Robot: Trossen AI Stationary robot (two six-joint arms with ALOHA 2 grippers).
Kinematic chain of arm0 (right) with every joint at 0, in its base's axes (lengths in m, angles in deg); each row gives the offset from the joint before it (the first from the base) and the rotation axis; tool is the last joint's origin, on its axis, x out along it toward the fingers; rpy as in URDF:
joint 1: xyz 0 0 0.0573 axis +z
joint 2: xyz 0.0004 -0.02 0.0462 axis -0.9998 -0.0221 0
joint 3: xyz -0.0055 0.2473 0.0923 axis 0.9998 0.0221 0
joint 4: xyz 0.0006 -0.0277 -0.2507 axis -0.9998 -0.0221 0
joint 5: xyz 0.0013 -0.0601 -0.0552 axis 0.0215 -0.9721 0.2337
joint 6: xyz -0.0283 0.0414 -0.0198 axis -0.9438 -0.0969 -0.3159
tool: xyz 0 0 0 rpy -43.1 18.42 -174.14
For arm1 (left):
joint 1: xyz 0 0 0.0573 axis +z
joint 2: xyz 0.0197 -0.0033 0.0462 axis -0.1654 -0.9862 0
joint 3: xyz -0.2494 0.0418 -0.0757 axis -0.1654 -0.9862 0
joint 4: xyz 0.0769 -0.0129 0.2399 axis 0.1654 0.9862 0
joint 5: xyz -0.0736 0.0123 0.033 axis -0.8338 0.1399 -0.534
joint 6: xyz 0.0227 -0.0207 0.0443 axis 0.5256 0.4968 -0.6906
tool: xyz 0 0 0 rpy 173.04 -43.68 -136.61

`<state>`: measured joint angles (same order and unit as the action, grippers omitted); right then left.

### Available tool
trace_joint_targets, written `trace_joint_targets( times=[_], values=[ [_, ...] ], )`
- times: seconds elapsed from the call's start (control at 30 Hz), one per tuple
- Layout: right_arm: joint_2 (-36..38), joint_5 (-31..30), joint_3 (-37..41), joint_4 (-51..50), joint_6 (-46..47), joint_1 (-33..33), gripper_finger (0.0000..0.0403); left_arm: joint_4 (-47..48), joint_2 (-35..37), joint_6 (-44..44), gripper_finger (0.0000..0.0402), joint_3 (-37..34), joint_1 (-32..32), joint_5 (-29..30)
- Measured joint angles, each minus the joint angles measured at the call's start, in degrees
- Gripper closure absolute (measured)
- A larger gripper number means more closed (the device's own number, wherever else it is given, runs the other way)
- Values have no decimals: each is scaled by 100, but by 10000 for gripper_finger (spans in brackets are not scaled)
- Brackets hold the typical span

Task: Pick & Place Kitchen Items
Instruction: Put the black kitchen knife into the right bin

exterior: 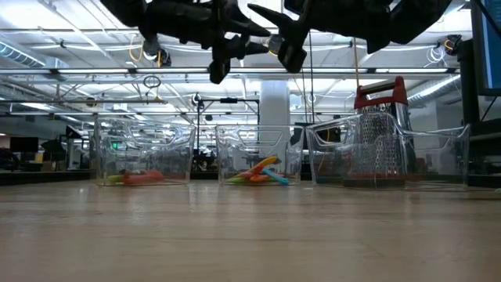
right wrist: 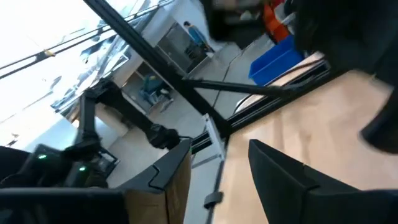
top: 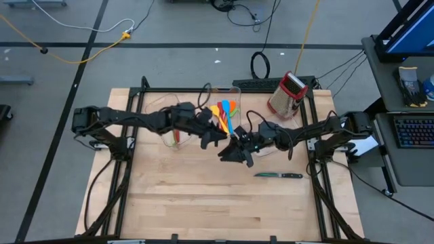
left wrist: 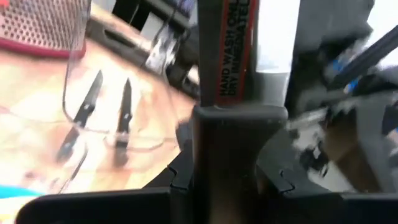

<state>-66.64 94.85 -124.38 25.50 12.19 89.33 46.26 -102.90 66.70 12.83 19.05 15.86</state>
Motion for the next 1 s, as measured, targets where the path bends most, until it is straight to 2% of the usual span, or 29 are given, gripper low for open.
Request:
trace_joint_targets(
  times=[0.23, 0.47, 0.57, 0.73, 1.0],
  values=[
    [455, -45, 159, -16, -307, -260, 267, 1981, 0, -1021, 318, 948, 46, -22],
    [1561, -657, 885, -448, -659, -439, 281, 3271, 2, -1516, 318, 1564, 108, 192],
    [2157, -895, 1214, -657, -799, -516, 288, 3442, 2, -1577, 318, 1642, 95, 192],
    [3094, -901, 1629, -895, -894, -743, 301, 3482, 2, -1570, 318, 1642, 19, 208],
    [4420, -876, 1748, -2058, -1373, -1162, 325, 3372, 2, -1110, 318, 1642, -276, 609]
  ],
)
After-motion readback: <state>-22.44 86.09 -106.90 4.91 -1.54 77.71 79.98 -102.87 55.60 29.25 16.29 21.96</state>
